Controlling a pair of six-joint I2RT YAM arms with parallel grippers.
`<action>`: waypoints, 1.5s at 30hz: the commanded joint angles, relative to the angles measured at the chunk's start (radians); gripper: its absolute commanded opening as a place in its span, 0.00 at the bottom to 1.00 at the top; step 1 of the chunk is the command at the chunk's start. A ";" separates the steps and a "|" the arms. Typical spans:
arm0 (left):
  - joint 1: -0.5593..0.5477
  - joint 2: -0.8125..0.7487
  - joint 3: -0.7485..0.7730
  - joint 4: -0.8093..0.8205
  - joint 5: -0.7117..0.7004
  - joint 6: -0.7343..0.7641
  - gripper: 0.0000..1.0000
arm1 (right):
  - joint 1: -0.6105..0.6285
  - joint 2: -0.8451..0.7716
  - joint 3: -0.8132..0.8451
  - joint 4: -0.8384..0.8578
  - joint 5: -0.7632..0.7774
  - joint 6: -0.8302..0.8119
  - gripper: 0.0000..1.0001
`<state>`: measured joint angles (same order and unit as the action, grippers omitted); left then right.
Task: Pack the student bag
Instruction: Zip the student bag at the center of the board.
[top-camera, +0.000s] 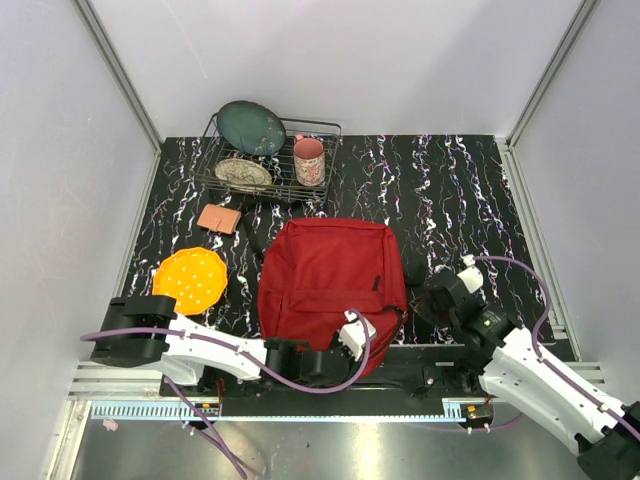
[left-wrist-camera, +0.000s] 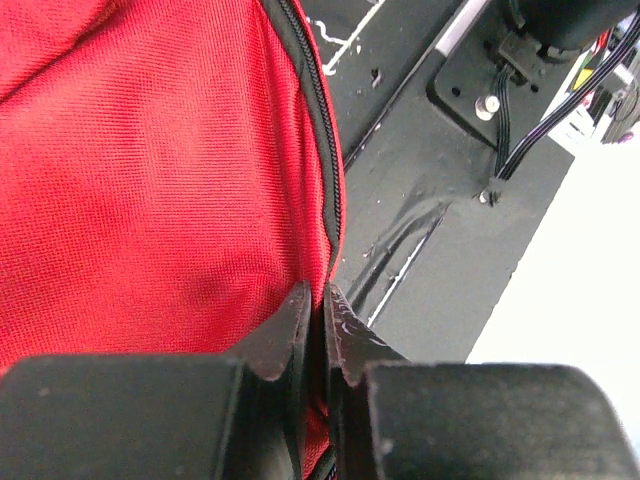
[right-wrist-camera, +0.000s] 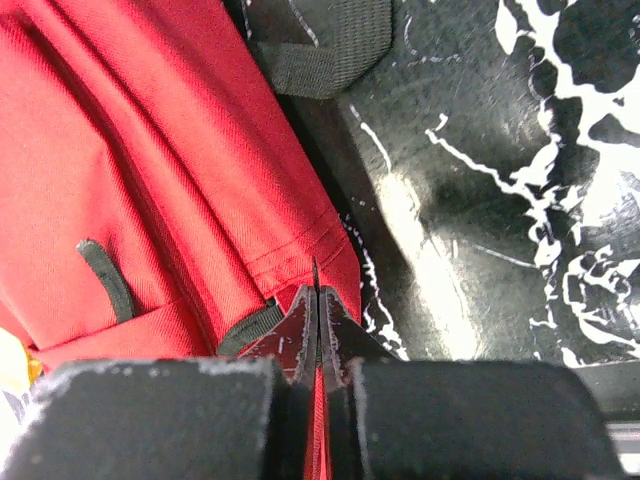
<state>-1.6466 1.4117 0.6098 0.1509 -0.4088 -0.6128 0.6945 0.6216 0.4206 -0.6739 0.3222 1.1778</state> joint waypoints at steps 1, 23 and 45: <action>-0.028 -0.023 -0.039 -0.108 0.085 -0.025 0.00 | -0.147 0.033 0.055 0.124 0.129 -0.156 0.00; 0.071 -0.157 0.190 -0.269 0.057 0.150 0.99 | -0.247 0.050 0.107 0.126 0.069 -0.234 0.00; 0.429 -0.376 0.278 -0.577 -0.103 -0.096 0.99 | -0.251 0.049 0.142 0.168 -0.173 -0.310 0.01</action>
<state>-1.2369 1.0683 0.8677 -0.3122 -0.4137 -0.5743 0.4496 0.7155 0.5331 -0.5327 0.2115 0.8906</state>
